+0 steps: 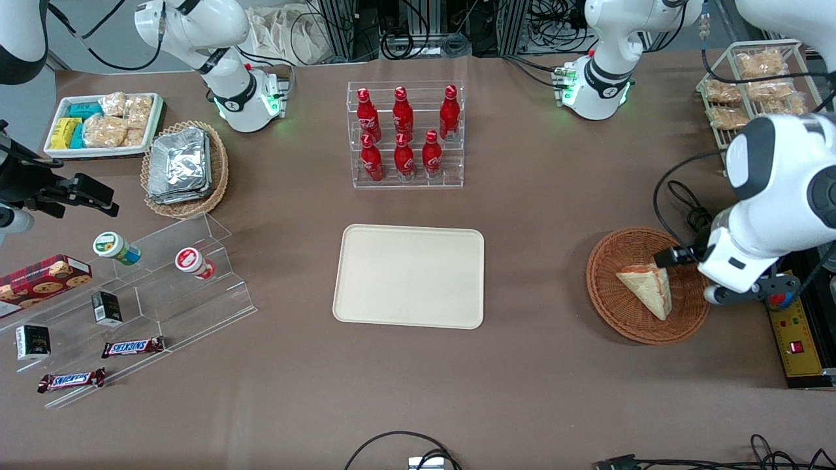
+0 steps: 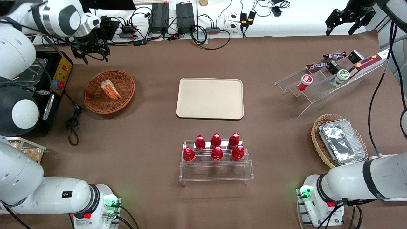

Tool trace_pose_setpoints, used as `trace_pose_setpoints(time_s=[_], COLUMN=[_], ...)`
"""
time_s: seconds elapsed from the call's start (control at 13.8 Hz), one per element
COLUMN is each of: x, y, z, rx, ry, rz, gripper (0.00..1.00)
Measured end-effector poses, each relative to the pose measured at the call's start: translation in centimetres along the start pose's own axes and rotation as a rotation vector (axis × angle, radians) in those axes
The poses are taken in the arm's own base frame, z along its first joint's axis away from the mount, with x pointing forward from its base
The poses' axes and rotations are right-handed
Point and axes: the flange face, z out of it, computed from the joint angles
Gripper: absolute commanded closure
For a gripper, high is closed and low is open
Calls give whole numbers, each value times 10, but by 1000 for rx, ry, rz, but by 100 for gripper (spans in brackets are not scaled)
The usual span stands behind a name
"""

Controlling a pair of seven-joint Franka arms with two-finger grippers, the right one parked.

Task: Place sandwich from basket to tray
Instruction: 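Lower the open left gripper onto the wrapped sandwich in the wicker basket, then close the left gripper on the sandwich and lift it from the basket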

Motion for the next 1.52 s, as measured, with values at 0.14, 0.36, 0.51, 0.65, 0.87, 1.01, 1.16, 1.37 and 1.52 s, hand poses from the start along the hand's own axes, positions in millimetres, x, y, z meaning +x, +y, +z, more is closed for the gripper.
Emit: trace_pose_setpoints(time_s=[0.14, 0.36, 0.51, 0.65, 0.87, 1.01, 1.16, 1.37, 1.52], x=[-3, -17, -23, -24, -25, -26, -27, -27, -25], y=[-12, -13, -15, -23, -30, -33, -34, -33, -32], z=[43, 89, 101, 110, 127, 143, 160, 175, 175], rx=[-18, -51, -79, -88, -87, -84, -74, -65, -67], ry=[32, 49, 20, 5, 4, 0, -19, -36, -32], rz=[-128, -236, -280, -310, -329, -339, -341, -343, -349], gripper=[0, 0, 0, 0, 0, 0, 0, 65, 84])
